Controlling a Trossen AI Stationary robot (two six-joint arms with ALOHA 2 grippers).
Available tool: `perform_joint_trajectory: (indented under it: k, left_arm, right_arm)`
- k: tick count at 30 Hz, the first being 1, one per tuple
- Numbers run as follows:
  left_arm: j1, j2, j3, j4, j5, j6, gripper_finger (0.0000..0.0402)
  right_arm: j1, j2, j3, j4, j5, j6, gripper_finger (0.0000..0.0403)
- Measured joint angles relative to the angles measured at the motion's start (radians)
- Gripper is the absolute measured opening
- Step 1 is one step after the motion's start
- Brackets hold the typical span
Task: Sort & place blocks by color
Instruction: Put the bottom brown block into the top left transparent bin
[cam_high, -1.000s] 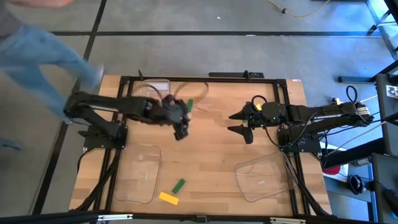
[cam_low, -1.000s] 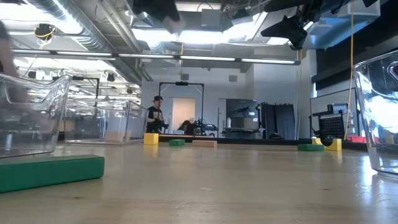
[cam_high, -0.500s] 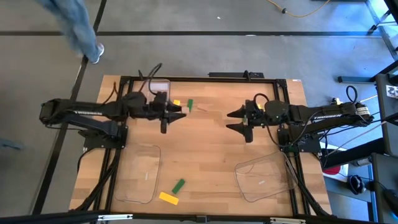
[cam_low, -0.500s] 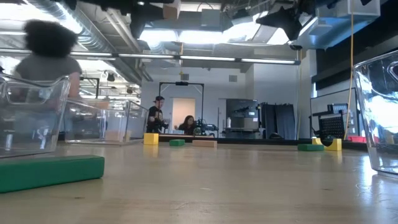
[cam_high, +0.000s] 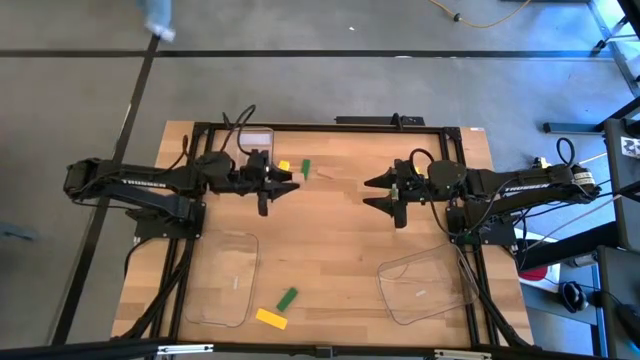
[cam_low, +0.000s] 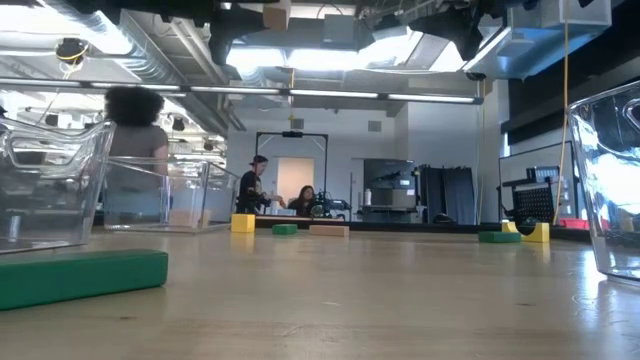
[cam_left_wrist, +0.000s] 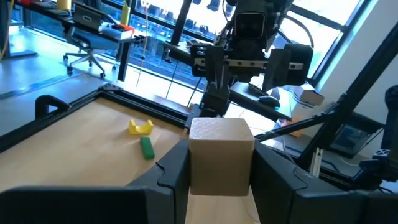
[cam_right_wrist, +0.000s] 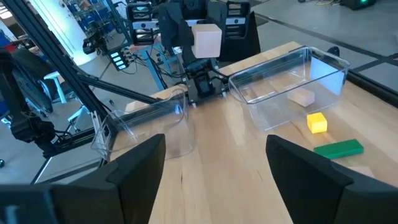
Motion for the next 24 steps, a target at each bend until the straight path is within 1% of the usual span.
perform_joint_trajectory:
  k: [6,8,11,13,16,20,22,24]
  left_arm:
    - [0.0,0.0,0.0,-0.001,-0.043,0.0,0.012]
    - [0.0,0.0,0.003,-0.005,-0.077,-0.005,0.012]
    - [0.021,0.016,0.059,-0.06,-0.115,-0.012,0.012]
    - [0.071,0.022,0.142,-0.214,-0.122,0.008,0.012]
    - [0.191,0.06,0.316,-0.544,-0.112,0.09,0.012]
    - [0.396,0.156,0.534,-0.95,-0.034,0.27,0.012]
    - [0.494,0.209,0.607,-1.1,0.004,0.357,0.012]
    - [0.576,0.266,0.648,-1.224,0.039,0.435,0.012]
  right_arm:
    - [0.0,0.0,0.0,0.0,0.0,-0.001,0.0281]
    - [0.0,0.0,0.0,-0.001,0.0,0.0,0.0281]
    - [0.0,0.0,0.0,-0.001,0.0,0.0,0.0281]
    - [0.0,0.0,0.0,-0.001,0.0,0.0,0.0281]
    - [0.0,0.0,0.0,-0.002,0.0,0.003,0.0281]
    - [0.0,0.0,0.0,-0.003,0.0,0.006,0.0281]
    - [0.0,0.0,0.0,-0.002,0.0,0.006,0.0281]
    - [0.0,0.0,0.0,-0.003,0.0,0.007,0.0281]
